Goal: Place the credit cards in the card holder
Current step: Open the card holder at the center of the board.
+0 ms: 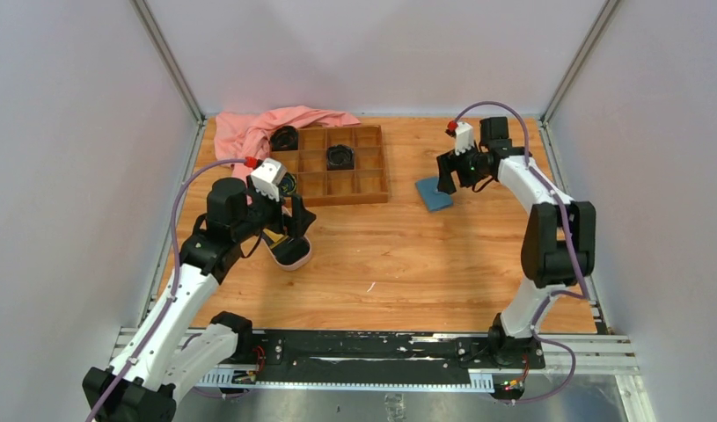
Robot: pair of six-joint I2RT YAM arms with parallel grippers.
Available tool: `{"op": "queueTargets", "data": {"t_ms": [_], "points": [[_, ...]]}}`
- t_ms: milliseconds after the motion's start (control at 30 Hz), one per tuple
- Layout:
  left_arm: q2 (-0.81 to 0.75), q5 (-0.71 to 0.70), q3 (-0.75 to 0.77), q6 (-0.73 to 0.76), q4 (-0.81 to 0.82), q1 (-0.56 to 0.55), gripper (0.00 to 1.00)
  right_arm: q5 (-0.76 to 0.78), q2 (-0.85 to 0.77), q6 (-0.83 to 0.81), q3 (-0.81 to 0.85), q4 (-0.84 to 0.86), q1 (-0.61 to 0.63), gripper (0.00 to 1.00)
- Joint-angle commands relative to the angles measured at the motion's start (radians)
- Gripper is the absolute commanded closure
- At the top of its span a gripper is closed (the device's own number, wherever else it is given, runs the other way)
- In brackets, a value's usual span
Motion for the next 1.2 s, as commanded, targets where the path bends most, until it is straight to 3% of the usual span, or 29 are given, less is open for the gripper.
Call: {"op": "queueTargets", "data": {"t_ms": [0,167,467,633,833,1067,1167], "points": [[-0.021,-0.055,-0.008,0.027,-0.003,-0.003,0.00,0.023,0.122,0.033,0.086,-0.040,-0.017,0.18],[-0.007,-0.064,-0.009,0.028,-0.012,-0.003,0.00,-0.072,0.281,0.119,0.235,-0.078,-0.038,0.23],[0.009,-0.076,-0.011,0.032,-0.015,-0.003,0.00,-0.085,0.516,0.180,0.462,-0.173,-0.046,0.31],[0.014,-0.076,-0.010,0.033,-0.015,-0.003,0.00,-0.177,0.540,0.171,0.453,-0.184,-0.047,0.39],[0.009,-0.064,-0.011,0.033,-0.012,-0.003,0.00,-0.279,0.529,0.153,0.394,-0.196,-0.047,0.54],[-0.008,-0.020,-0.021,0.025,0.009,-0.003,0.01,-0.357,0.393,0.097,0.216,-0.199,-0.043,0.76],[-0.009,0.016,-0.025,0.017,0.024,-0.003,0.01,-0.391,0.317,0.079,0.112,-0.198,-0.024,0.80]]}}
